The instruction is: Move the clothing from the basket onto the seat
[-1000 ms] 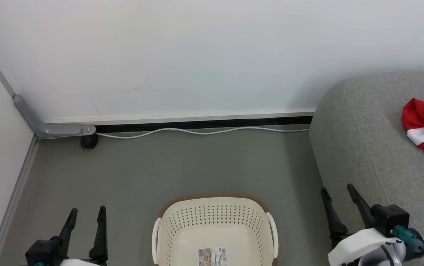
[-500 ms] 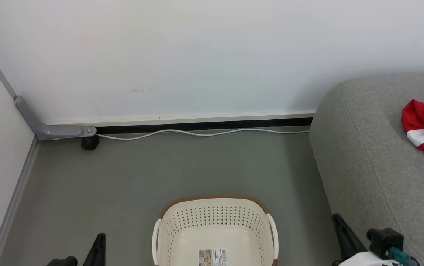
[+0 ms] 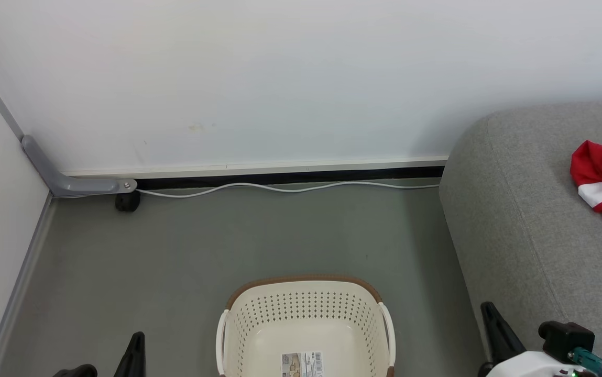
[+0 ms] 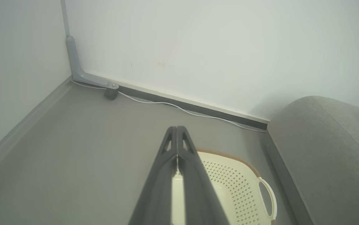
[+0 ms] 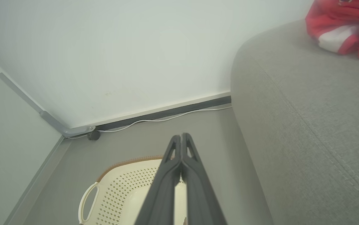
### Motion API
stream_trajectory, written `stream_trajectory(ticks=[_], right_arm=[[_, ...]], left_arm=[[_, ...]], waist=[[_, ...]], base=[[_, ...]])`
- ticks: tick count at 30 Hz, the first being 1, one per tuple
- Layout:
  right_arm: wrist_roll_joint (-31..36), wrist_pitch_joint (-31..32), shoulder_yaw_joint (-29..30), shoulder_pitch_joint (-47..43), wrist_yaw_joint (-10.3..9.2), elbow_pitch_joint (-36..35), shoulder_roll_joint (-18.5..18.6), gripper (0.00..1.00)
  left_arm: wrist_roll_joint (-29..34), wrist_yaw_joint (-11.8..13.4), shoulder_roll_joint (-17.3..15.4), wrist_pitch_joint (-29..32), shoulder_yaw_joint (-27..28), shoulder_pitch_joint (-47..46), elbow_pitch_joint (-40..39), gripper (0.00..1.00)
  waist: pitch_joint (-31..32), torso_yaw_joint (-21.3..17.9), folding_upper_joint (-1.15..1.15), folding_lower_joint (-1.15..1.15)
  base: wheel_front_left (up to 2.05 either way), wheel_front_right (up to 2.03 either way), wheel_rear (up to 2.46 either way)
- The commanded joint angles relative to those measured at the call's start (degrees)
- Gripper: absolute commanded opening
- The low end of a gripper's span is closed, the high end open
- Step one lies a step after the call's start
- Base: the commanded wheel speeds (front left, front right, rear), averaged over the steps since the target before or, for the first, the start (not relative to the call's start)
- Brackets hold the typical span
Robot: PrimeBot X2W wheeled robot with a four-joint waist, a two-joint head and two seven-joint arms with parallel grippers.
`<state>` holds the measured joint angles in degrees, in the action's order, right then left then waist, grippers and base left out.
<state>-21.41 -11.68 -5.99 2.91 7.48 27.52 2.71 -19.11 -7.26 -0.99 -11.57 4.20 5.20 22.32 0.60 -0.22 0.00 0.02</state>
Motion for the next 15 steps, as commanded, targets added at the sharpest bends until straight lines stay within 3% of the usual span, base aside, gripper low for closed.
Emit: stream_trajectory(ticks=[1,15], right_arm=[[-1.8,0.3,0.4,2.0,0.00,-1.9,0.4,0.00],[-10.7,2.6,2.0,2.1,0.00,-3.4,0.4,0.00]], left_arm=[[-2.0,0.0,-0.8,0.3,0.3,-2.4,-1.7,0.00],[-11.1,-0.1,-0.9,2.5,0.6,-3.5,-2.6,0.00]], waist=[[0.0,0.0,0.00,-0.01],[-0.1,0.0,0.00,-0.02]], base=[[0.00,0.00,0.00],[0.00,0.00,0.00]])
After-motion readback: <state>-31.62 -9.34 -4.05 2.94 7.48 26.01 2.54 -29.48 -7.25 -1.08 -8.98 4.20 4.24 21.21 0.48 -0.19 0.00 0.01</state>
